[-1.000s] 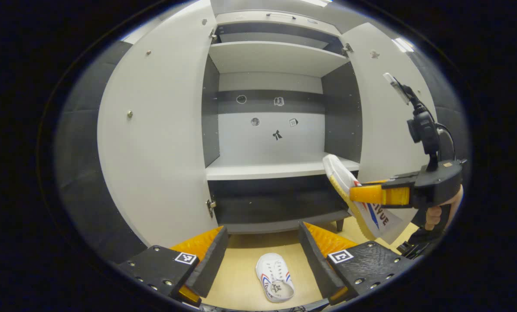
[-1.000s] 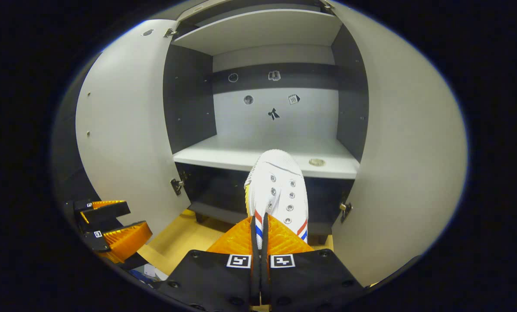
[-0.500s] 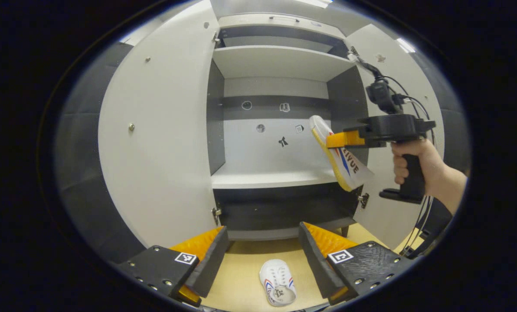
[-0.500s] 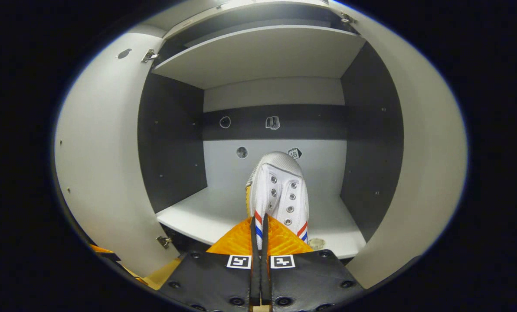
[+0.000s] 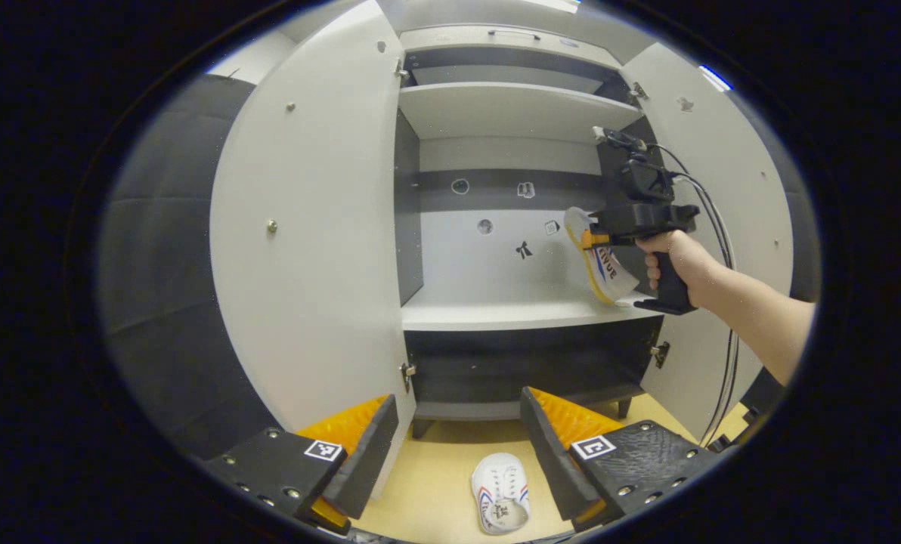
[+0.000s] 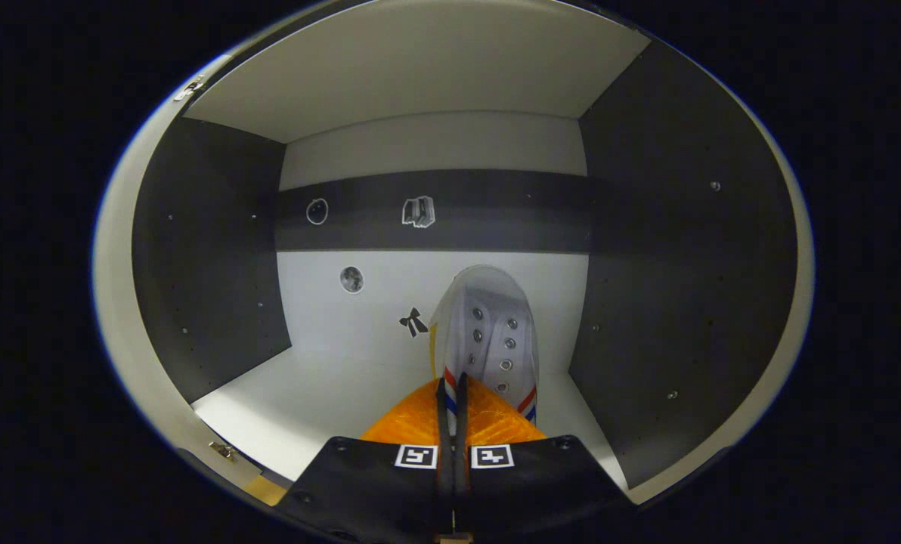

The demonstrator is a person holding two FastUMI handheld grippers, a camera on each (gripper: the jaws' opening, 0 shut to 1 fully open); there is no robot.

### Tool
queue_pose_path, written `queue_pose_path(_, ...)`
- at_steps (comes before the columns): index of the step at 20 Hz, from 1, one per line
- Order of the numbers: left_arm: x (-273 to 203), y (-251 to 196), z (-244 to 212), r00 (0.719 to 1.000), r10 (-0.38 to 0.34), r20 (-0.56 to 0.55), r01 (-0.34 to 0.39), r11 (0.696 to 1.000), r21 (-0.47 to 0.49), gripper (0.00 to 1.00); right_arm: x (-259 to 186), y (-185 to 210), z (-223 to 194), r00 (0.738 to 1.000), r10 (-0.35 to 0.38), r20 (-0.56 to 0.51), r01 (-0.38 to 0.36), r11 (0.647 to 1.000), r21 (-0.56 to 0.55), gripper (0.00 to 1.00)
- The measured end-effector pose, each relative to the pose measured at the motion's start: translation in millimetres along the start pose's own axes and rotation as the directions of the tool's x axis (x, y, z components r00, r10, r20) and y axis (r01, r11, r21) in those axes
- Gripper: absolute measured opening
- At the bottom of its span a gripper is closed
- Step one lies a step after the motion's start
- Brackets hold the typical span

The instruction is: Grab one shoe with the right hand and put it into the shoe cabinet, grab the other shoe with the left hand and put it into the shoe cabinet; then close the right door with the right hand and the left door with the left hand.

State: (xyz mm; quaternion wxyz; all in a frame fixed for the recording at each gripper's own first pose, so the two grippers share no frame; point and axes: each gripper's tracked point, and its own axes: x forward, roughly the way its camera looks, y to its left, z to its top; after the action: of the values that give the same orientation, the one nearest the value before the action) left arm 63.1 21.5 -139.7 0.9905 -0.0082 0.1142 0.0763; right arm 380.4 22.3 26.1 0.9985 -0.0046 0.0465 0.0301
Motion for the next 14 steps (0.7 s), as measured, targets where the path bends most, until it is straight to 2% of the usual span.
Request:
queue_pose_path(5,-5,15,-3,0.998,0.056,-0.015,-0.057,0.998,-0.030,0.93,19,-6,-11,0.999,-0.013,-0.039,0.014,1.000,0.016,0.05)
queue_pose_path(6,-6,17,-3,0.998,0.060,-0.017,-0.060,0.998,-0.034,0.93,20,-7,-14,0.999,-0.016,-0.050,0.016,1.000,0.011,0.08)
queue_pose_path(7,-7,18,-2,0.998,0.064,-0.017,-0.064,0.997,-0.033,0.93,22,-5,-16,0.999,-0.010,-0.053,0.010,1.000,0.007,0.19)
queue_pose_path(8,-8,19,-2,0.998,0.065,-0.016,-0.065,0.997,-0.028,1.00,19,1,-13,0.998,0.019,-0.052,-0.018,1.000,0.013,0.14)
queue_pose_path(9,-9,19,-2,0.998,0.061,-0.018,-0.062,0.998,-0.020,1.00,13,4,-12,0.998,0.036,-0.043,-0.035,0.999,0.021,0.42)
queue_pose_path(11,-9,16,-7,0.999,0.046,-0.027,-0.046,0.999,-0.005,0.91,-5,-2,-4,1.000,0.007,0.003,-0.007,0.999,0.036,0.98)
queue_pose_path(12,-8,12,-12,0.999,0.029,-0.036,-0.029,1.000,-0.005,0.93,-17,-5,-1,1.000,-0.010,0.025,0.008,0.999,0.044,0.97)
queue_pose_path(13,-7,9,-17,0.999,0.011,-0.051,-0.011,1.000,-0.005,1.00,-32,-4,0,0.999,-0.013,0.043,0.011,0.999,0.053,0.93)
queue_pose_path(14,-5,6,-24,0.998,-0.005,-0.063,0.005,1.000,-0.003,1.00,-48,-2,-1,0.999,-0.007,0.053,0.004,0.998,0.060,0.92)
